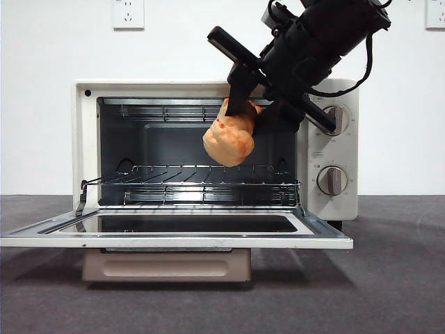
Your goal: The left arm flap open the oven, the right arm pick bread and place it into oven, the left arm flap close the oven
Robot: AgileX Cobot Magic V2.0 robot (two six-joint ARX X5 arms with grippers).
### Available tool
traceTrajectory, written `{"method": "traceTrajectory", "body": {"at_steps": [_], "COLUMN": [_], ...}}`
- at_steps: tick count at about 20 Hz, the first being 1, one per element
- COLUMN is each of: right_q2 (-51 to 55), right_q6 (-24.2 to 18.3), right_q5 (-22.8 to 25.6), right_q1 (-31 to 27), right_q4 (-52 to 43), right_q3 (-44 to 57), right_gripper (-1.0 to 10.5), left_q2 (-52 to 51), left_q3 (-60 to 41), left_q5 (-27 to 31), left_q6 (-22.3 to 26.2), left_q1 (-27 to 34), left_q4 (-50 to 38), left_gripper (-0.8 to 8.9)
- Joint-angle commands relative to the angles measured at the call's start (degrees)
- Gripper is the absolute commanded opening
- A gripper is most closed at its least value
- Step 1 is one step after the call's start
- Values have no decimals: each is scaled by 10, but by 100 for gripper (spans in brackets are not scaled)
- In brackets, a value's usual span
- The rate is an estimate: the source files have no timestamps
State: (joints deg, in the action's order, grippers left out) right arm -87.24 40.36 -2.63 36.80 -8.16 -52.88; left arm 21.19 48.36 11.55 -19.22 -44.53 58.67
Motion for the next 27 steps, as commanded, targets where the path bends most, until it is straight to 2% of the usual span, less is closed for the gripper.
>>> {"method": "traceTrajectory", "body": {"at_steps": [1,15,23,24,27], "right_q2": [-12,-28,-34,-34,-34], "right_q6": [17,9,8,8,7], "right_q5": [23,71,72,72,72], "right_q1": [2,-3,-2,-2,-2], "right_q4": [-8,22,22,23,23], "right_q3": [-16,-16,-16,-16,-16], "right_gripper": [118,119,126,158,366], "left_q2": [1,1,1,1,1], "left_q3": [9,9,9,9,9], "left_q5": [0,0,0,0,0], "left_q6": [-8,-11,-12,-12,-12], "left_q1": [-5,-5,-5,-5,-5], "left_q4": [5,3,5,5,5], "left_gripper": [9,9,9,9,9]}}
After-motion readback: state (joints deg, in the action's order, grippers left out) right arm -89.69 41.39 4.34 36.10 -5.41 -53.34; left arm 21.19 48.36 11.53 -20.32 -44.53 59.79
